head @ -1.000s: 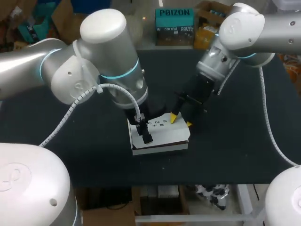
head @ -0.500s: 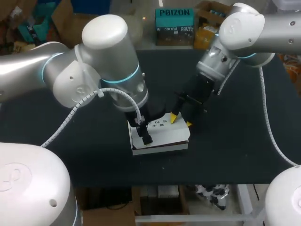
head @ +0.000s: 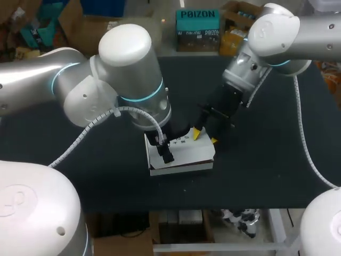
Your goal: Assemble the packaging by folding the flat box into shape, placing the metal phone stand inside, and closing the box properly
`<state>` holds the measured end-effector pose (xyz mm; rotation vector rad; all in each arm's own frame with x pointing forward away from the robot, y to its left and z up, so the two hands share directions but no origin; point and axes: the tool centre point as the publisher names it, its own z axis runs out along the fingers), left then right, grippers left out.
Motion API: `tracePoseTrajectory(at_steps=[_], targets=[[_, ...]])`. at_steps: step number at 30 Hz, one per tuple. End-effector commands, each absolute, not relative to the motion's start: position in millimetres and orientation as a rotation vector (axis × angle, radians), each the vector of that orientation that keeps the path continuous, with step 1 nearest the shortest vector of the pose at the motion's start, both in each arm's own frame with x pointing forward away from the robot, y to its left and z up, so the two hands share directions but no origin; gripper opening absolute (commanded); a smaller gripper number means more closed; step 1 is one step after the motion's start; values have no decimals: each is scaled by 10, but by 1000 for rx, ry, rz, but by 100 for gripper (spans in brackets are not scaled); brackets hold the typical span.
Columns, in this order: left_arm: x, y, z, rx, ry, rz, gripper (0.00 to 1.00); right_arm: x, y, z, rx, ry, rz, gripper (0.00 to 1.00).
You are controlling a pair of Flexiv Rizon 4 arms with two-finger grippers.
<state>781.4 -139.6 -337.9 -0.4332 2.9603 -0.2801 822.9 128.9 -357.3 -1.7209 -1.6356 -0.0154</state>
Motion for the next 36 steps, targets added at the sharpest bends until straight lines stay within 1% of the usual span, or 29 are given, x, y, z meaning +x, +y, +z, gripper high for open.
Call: tracePoseTrajectory(at_steps=[1, 4, 10, 14, 27, 32, 36], targets=[[7804, -1432, -3382, -439, 2938, -259, 56, 8244, 1296, -3581, -1719, -1635, -10, 49], [7817, -1431, -3386, -451, 2916, -243, 55, 8244, 1296, -3581, -1719, -1635, -10, 49], [7847, -1439, -3369, -449, 2896, -238, 60, 8244, 1296, -3581, -1719, -1635, -10, 49], [7873, -1448, -3377, -454, 2876, -208, 59, 8244, 1296, -3581, -1719, -1635, -10, 49], [7945, -1439, -3376, -479, 2831, -156, 62, 8244, 1296, -3581, -1719, -1635, -10, 49], [7971, -1441, -3378, -492, 2812, -142, 59, 8244, 1296, -3581, -1719, -1635, -10, 49], [7984, -1440, -3387, -489, 2783, -140, 64, 8244, 1296, -3581, -1719, -1635, -10, 49]])
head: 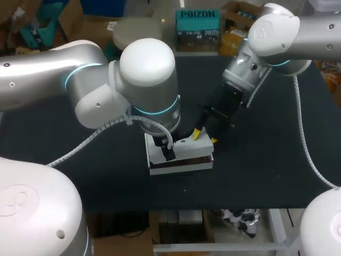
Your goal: Assemble the packaging by folding the flat box into shape, placing the metal phone stand inside, and closing the box properly
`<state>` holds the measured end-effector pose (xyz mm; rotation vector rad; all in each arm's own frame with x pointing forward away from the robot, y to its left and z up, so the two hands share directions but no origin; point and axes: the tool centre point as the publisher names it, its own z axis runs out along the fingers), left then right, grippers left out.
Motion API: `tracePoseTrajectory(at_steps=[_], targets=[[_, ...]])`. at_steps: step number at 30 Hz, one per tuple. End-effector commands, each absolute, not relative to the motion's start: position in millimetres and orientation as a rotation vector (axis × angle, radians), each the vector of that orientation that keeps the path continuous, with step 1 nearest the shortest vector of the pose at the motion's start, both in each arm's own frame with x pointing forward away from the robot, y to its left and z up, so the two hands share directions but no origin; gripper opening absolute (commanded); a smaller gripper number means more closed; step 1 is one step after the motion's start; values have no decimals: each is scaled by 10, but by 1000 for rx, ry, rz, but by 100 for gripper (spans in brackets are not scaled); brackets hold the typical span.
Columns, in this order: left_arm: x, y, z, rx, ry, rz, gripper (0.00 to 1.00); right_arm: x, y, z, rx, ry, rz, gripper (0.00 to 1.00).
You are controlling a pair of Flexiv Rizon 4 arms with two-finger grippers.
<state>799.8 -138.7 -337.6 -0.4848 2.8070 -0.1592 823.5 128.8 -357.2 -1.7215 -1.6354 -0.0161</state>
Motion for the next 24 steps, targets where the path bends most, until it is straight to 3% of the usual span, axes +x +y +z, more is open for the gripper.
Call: tracePoseTrajectory(at_steps=[1, 7, 24], targets=[[7988, -1439, -3388, -486, 2775, -139, 62, 8244, 1296, -3581, -1719, -1635, -10, 49], [7993, -1435, -3396, -478, 2726, -121, 50, 8244, 1296, -3581, -1719, -1635, -10, 49], [8003, -1459, -3434, -477, 2639, -85, 37, 8244, 1296, -3581, -1719, -1635, -10, 49]])
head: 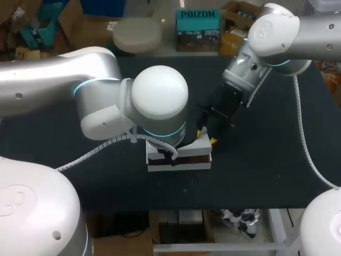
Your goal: Assemble the packaging by folding the flat box into shape, placing the metal phone stand inside, and closing the box properly
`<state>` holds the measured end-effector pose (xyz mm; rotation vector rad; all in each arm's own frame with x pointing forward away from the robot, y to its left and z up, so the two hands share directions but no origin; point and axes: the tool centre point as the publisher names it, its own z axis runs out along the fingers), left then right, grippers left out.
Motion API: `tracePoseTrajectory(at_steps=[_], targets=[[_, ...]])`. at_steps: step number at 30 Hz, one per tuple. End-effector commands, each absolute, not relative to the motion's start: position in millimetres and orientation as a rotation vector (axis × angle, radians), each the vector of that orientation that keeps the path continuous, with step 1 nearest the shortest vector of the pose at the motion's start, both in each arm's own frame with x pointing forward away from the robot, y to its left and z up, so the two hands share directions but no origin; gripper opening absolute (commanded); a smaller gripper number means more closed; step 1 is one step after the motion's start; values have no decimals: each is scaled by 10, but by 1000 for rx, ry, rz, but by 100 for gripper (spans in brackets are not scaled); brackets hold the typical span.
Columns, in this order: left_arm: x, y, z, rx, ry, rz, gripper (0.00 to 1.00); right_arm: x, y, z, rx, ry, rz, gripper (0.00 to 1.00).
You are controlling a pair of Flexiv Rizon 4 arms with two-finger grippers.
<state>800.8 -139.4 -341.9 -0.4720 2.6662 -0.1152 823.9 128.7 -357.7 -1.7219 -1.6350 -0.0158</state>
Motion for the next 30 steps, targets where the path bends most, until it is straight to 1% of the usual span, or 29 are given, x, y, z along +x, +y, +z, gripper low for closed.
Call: tracePoseTrajectory(at_steps=[1, 8, 21, 30], targets=[[8002, -1463, -3440, -475, 2635, -81, 37, 8244, 1296, -3581, -1719, -1635, -10, 49], [7992, -1475, -3456, -460, 2617, -65, 35, 8244, 1296, -3581, -1719, -1635, -10, 49], [7928, -1457, -3458, -449, 2600, -88, 29, 8248, 1299, -3583, -1717, -1641, -6, 50], [7930, -1461, -3472, -444, 2596, -90, 29, 8234, 1275, -3574, -1718, -1655, 2, 57]])
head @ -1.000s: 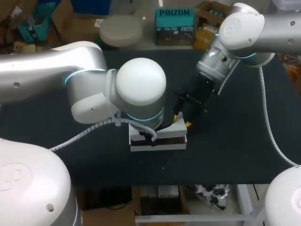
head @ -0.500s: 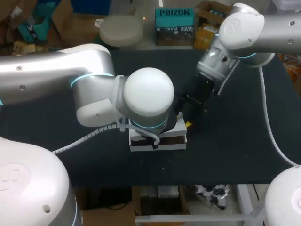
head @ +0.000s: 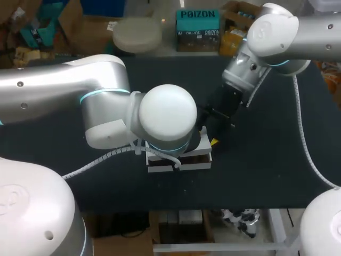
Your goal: Assemble the packaging by folding the flat box into shape, placing the metal phone stand inside, and closing the box properly
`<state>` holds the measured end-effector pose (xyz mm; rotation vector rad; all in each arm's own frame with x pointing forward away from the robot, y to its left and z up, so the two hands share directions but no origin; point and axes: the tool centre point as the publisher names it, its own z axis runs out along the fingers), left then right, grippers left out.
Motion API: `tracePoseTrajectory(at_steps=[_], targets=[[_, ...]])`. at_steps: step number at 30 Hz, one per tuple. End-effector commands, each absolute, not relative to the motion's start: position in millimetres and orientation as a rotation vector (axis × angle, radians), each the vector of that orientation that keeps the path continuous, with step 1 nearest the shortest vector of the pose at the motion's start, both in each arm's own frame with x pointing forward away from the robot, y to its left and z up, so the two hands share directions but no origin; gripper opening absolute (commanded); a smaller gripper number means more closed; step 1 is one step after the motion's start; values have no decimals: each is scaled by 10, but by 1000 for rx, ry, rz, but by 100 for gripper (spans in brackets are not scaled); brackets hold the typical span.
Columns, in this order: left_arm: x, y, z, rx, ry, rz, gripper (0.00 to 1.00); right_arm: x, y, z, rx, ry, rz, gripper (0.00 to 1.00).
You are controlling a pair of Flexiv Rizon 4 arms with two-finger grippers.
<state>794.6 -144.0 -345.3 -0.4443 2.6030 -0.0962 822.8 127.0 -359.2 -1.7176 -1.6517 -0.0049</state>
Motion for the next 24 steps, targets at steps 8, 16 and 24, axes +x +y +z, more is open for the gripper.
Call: tracePoseTrajectory(at_steps=[8, 16, 24], targets=[[7932, -1457, -3499, -443, 2601, -91, 29, 8226, 1256, -3562, -1722, -1663, 4, 56], [7919, -1449, -3554, -444, 2611, -93, 30, 8212, 1254, -3553, -1724, -1670, 2, 57], [7902, -1425, -3608, -450, 2622, -104, 31, 8203, 1262, -3571, -1726, -1670, 10, 56]])
